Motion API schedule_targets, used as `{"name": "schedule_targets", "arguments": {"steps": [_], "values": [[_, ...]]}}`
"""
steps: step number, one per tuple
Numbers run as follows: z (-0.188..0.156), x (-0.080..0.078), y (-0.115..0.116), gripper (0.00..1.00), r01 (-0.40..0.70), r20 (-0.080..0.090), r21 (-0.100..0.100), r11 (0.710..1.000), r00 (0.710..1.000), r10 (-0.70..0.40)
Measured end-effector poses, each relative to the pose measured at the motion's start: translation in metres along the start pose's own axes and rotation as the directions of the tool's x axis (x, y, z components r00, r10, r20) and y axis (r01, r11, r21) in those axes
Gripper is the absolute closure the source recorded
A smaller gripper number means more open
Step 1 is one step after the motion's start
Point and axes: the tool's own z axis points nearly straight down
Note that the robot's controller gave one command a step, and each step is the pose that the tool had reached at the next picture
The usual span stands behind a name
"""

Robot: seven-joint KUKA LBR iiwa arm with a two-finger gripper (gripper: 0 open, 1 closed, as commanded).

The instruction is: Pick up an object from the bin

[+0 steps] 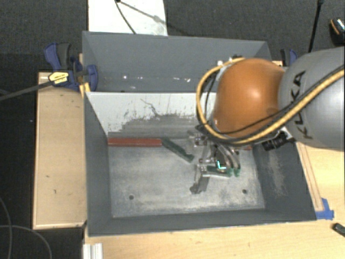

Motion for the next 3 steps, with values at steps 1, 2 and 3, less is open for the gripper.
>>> {"name": "schedule_targets", "arguments": {"steps": [1,2,3], "values": [[0.058,-0.024,-0.124,0.00,-0.214,0.003,0.002,0.977,0.977,0.214],[0.161,-0.060,-0.126,0.00,-0.144,0.000,0.000,0.990,0.990,0.144],[0.157,-0.061,-0.126,1.00,-0.149,0.005,-0.001,0.989,0.989,0.149]]}}
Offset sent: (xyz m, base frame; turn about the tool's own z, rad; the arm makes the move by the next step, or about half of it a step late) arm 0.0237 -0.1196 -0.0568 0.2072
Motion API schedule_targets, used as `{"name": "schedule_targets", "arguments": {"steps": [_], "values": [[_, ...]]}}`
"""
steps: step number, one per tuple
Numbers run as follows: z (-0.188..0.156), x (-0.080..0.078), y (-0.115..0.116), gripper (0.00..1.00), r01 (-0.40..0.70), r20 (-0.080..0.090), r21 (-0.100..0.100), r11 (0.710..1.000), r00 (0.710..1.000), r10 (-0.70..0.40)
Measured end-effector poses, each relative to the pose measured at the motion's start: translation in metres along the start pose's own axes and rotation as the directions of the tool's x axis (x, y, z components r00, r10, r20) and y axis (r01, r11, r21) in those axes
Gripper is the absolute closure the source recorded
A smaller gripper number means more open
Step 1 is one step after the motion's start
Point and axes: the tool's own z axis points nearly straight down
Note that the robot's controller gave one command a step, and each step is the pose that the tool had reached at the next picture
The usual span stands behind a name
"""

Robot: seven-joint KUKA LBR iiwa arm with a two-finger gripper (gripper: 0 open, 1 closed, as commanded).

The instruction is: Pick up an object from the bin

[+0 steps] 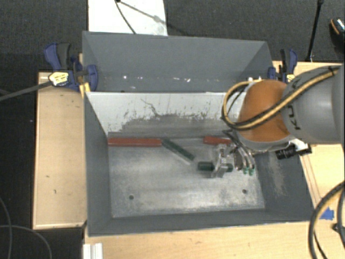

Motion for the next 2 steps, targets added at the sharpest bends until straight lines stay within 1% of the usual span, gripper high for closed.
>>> {"name": "schedule_targets", "arguments": {"steps": [1,2], "values": [[-0.1652,-0.0026,-0.0079,1.00,0.340,0.010,0.004,0.940,0.940,-0.340],[-0.1618,-0.0013,-0.0075,0.00,0.338,0.003,0.001,0.941,0.941,-0.338]]}}
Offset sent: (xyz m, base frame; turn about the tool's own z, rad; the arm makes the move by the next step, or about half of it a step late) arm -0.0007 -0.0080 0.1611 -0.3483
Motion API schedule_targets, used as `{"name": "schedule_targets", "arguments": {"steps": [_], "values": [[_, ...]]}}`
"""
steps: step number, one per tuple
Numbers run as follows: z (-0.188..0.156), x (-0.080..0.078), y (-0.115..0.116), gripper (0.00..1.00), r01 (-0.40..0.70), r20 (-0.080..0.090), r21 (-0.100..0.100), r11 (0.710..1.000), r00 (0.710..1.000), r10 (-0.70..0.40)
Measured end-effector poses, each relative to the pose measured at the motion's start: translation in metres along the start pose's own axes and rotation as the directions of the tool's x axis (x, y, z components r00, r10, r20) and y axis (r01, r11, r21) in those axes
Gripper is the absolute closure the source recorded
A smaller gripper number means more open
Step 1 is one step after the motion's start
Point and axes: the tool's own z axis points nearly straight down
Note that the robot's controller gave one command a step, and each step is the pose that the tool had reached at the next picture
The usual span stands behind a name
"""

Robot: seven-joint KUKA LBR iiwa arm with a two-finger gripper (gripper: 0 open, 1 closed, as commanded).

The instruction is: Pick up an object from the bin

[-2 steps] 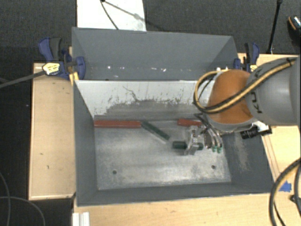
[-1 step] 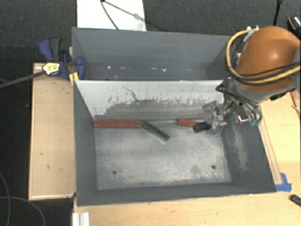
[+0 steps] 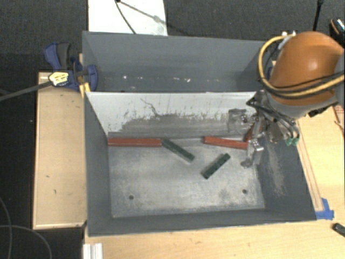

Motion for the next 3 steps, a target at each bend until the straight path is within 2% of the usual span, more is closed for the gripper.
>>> {"name": "schedule_targets", "arguments": {"steps": [1,2,3], "values": [[0.129,0.001,-0.019,0.00,0.023,-0.008,-0.003,1.000,1.000,-0.023],[0.163,-0.026,-0.013,0.00,0.348,0.001,0.000,0.938,0.938,-0.348],[0.162,-0.026,-0.013,1.00,0.343,0.002,0.000,0.939,0.939,-0.343]]}}
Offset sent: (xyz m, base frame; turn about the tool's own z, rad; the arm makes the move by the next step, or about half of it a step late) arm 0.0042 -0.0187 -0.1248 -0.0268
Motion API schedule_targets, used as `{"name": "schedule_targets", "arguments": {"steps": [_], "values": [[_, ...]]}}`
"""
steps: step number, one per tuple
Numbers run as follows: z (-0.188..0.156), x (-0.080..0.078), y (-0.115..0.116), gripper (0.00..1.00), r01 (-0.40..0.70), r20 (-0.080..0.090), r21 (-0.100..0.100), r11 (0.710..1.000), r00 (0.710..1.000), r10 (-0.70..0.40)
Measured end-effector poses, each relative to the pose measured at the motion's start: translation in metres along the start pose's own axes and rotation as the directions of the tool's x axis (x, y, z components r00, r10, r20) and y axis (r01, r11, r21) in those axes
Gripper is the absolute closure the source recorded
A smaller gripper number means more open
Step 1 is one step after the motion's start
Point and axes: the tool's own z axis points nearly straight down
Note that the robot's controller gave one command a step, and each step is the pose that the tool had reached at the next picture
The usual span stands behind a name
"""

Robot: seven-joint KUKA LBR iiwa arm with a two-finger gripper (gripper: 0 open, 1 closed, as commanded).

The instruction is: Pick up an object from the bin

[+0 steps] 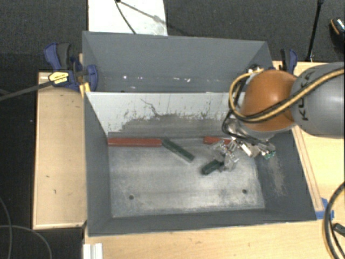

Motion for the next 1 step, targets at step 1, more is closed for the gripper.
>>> {"name": "schedule_targets", "arguments": {"steps": [1], "values": [[-0.1442,-0.0061,-0.0056,1.00,-0.005,0.004,0.005,1.000,1.000,0.005]]}}
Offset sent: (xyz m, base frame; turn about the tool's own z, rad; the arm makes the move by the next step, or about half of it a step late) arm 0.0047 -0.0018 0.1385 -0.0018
